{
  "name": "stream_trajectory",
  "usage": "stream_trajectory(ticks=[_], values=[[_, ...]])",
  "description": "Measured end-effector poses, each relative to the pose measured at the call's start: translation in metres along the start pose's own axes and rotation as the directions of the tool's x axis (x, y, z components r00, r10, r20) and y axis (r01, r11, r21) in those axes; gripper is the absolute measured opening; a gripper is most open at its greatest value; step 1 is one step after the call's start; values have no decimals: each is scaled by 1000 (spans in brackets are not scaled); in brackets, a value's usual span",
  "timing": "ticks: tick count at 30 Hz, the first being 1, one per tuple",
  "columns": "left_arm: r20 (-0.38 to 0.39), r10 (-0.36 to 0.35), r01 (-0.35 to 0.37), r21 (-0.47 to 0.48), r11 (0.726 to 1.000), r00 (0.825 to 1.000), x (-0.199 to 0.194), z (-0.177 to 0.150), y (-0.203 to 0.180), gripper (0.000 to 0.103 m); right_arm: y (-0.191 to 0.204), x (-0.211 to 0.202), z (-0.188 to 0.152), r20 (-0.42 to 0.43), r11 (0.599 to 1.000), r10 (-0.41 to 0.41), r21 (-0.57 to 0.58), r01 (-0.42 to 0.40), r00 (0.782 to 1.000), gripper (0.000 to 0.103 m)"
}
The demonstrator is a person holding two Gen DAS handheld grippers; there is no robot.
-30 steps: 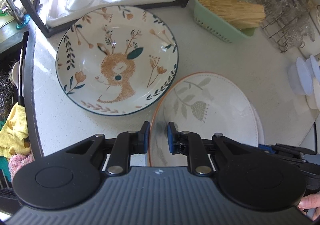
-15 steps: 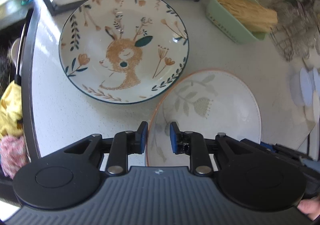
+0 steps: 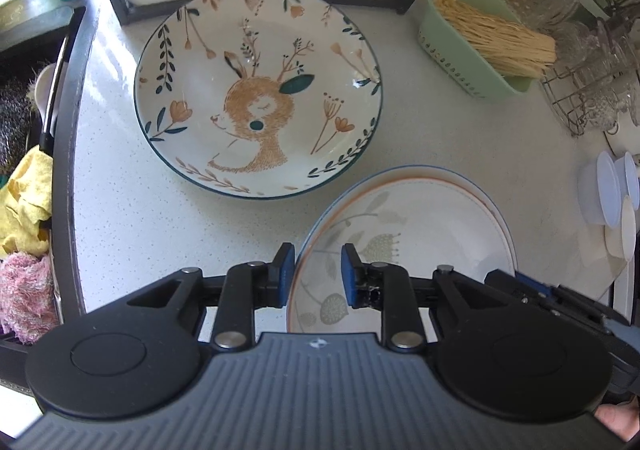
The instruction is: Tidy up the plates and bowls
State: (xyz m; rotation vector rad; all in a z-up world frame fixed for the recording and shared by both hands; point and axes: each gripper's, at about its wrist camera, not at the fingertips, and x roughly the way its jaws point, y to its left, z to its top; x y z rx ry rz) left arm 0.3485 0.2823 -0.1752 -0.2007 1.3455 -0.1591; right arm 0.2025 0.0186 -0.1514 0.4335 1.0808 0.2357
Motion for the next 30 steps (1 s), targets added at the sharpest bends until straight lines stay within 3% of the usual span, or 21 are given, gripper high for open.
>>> stream_trajectory(ticks=[10, 19, 25, 30], values=[[79, 22, -24, 21, 999, 997, -24, -6, -14, 28, 11, -25, 0, 118, 994, -25, -105, 37, 993, 20], [179, 33, -38, 27, 999, 983, -54, -13, -22, 28, 15, -53, 4, 184, 991, -14, -130, 39, 983, 20], [271, 23, -32, 31, 999, 962, -82, -17, -37, 28, 19, -84, 16, 253, 989, -2, -145, 39, 967, 20], [371, -14, 2, 31, 1000, 929, -112, -25, -57, 28, 22, -117, 27, 326, 988, 7, -148, 44, 945, 20]])
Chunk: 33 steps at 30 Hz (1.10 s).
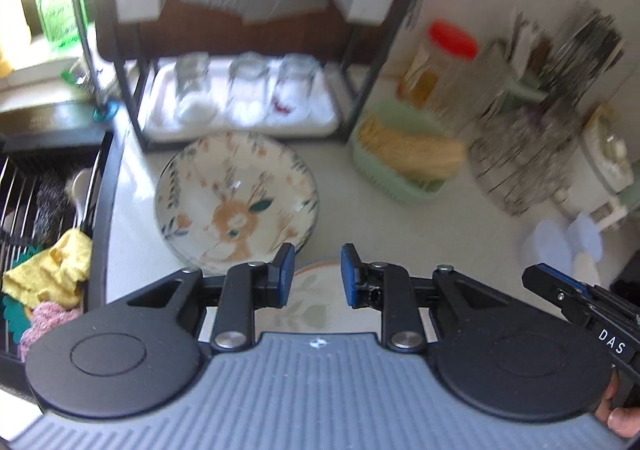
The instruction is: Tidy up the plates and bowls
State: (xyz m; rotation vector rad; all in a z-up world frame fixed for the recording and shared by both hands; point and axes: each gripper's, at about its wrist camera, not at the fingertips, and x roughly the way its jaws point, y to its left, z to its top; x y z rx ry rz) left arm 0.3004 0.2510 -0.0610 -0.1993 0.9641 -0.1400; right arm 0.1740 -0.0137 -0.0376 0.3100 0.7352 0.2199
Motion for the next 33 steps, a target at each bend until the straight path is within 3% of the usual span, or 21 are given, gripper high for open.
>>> stream_trajectory(ticks=[6, 13, 24, 33], values=[[97, -20, 16, 46, 999, 995, -31, 1, -34, 28, 2, -32, 16, 80, 999, 12, -42, -9, 997, 21], [165, -18, 2, 95, 995, 986, -53, -14, -66, 28, -6, -65, 11, 128, 999, -7, -39, 12, 992, 21], [207, 5, -23, 85, 996, 978, -71, -53, -100, 28, -30, -108, -8, 175, 997, -21, -63, 33, 984, 21], [227, 25, -41, 67, 997, 974, -88, -91, -129, 28, -48, -129, -26, 165, 996, 18, -86, -4, 986, 21]])
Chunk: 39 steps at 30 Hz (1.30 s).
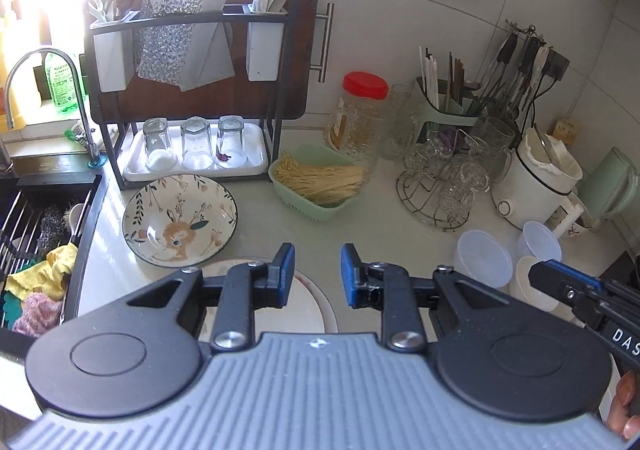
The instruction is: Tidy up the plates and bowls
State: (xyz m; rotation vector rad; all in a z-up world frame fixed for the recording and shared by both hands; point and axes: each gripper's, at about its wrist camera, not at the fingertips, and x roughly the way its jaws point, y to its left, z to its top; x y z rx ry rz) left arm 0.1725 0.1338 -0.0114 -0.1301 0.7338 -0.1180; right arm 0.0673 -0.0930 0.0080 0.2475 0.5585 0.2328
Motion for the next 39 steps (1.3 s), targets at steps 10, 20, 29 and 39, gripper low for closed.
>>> stream_trajectory(ticks=[10, 20, 29, 39], values=[[23, 3, -3, -7, 1000, 1000, -38, -35, -23, 28, -1, -26, -24, -25, 998, 55, -7, -55, 998, 21], [-27, 23, -24, -31, 999, 999, -44, -57, -23, 28, 0, -27, -43, -78, 997, 72, -27, -75, 994, 21], [-64, 65, -69, -70, 995, 996, -43, -62, -16, 28, 3, -23, -41, -76, 994, 96, -53, -100, 992, 21], [-80, 95, -102, -89, 991, 992, -38, -64, -9, 28, 5, -13, -40, -101, 992, 104, -59, -110, 989, 21]])
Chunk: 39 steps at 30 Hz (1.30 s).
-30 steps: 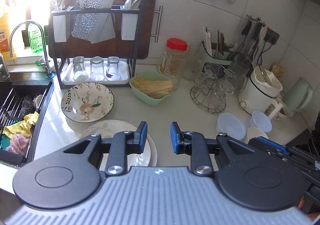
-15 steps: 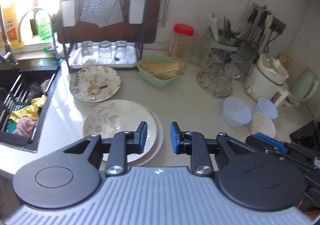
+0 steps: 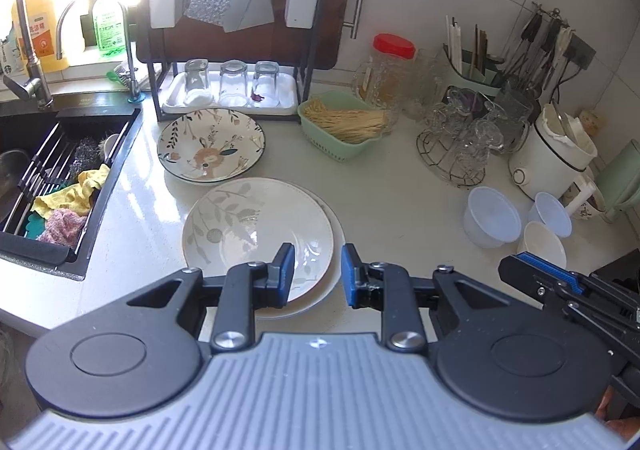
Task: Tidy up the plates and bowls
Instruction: 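Move the open right gripper toward the deer-print plate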
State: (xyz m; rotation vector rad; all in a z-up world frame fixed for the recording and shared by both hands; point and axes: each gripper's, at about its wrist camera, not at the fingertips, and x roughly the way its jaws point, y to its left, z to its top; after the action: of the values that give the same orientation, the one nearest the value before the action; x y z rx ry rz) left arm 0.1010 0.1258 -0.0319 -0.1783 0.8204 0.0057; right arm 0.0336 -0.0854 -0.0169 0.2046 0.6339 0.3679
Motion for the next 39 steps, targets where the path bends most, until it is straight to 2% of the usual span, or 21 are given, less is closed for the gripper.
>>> stream_trajectory(ticks=[5, 13, 18, 23, 25, 28, 29, 34, 35, 36, 37, 38, 39], values=[[-5, 6, -6, -23, 1000, 1000, 5, 1, 7, 28, -3, 8, 4, -18, 1000, -5, 19, 6, 1000, 21], [-32, 19, -21, -57, 998, 999, 21, 11, 28, 28, 8, 28, 10, -37, 1000, 9, -18, -10, 999, 21], [-46, 31, -33, -54, 998, 998, 32, 19, 40, 35, 15, 41, 13, -54, 1000, 12, -25, -14, 998, 21], [-61, 33, -36, -51, 998, 998, 47, 35, 53, 36, 17, 55, 19, -66, 1000, -13, -11, 12, 998, 21], [-60, 32, -35, -43, 998, 998, 53, 44, 58, 39, 19, 60, 23, -65, 1000, -22, -4, 22, 998, 21], [-60, 25, -26, -27, 999, 998, 62, 56, 65, 56, 24, 71, 28, -68, 999, -45, -18, 44, 997, 22], [-74, 16, -18, -16, 1000, 997, 68, 61, 67, 66, 27, 74, 28, -67, 998, -56, -24, 55, 996, 22], [-87, 31, -28, 34, 999, 996, 87, 78, 81, 70, 33, 94, 35, -92, 993, -120, -34, 117, 989, 23], [-91, 30, -28, 33, 999, 995, 91, 81, 86, 71, 32, 96, 37, -91, 989, -144, -33, 142, 985, 36], [-96, 28, -25, 32, 999, 995, 96, 85, 91, 74, 30, 98, 39, -89, 987, -159, -18, 158, 983, 57], [-101, 25, -21, 33, 999, 995, 100, 88, 96, 75, 27, 100, 41, -88, 985, -169, 3, 170, 982, 69], [-107, 22, -18, 40, 999, 994, 105, 92, 100, 81, 25, 102, 42, -85, 983, -180, 24, 182, 980, 86], [-115, 17, -10, 59, 998, 993, 111, 95, 103, 86, 23, 105, 43, -87, 979, -193, 43, 197, 977, 88]])
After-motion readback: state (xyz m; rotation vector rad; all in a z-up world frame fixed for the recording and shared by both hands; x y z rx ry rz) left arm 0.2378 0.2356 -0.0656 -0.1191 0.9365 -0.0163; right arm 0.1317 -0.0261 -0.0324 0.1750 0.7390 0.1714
